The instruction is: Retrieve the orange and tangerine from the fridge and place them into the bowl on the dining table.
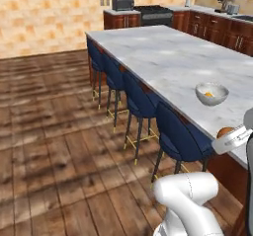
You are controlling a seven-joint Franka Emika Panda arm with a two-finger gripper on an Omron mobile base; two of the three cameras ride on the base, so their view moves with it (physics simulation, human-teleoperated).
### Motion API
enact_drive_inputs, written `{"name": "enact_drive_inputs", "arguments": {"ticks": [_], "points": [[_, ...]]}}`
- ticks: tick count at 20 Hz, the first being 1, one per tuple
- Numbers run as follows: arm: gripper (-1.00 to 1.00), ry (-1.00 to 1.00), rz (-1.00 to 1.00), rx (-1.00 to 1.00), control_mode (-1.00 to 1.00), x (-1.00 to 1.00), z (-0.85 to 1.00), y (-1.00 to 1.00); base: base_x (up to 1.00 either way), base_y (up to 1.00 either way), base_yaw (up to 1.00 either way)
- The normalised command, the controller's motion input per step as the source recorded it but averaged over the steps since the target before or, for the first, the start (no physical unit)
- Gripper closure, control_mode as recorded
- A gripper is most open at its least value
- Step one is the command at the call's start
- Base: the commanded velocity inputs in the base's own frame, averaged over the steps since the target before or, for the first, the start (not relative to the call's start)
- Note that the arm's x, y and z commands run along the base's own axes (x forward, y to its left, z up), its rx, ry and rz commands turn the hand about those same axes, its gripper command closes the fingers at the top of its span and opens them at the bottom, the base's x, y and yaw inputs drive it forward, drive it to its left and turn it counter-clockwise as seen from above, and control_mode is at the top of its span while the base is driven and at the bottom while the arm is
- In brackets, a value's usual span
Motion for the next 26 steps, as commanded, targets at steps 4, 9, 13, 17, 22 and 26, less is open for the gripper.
{"name": "enact_drive_inputs", "arguments": {"ticks": [4, 9, 13, 17, 22, 26], "points": [[1.00, 0.00, 0.00, 0.00, 1.00, 0.00, 0.00, 0.00, 0.71, 0.36, -0.66], [1.00, 0.00, 0.00, 0.00, 1.00, 0.00, 0.00, 0.00, 0.56, 0.43, -0.69], [1.00, 0.00, 0.00, 0.00, 1.00, 0.00, 0.00, 0.00, 0.47, 0.66, -0.69], [1.00, 0.00, 0.00, 0.00, 1.00, 0.00, 0.00, 0.00, 0.43, 0.79, -0.69], [1.00, 0.00, 0.00, 0.00, 1.00, 0.00, 0.00, 0.00, 0.39, 0.95, -0.65], [1.00, 0.00, 0.00, 0.00, 1.00, 0.00, 0.00, 0.00, 0.41, 0.98, -0.63]]}}
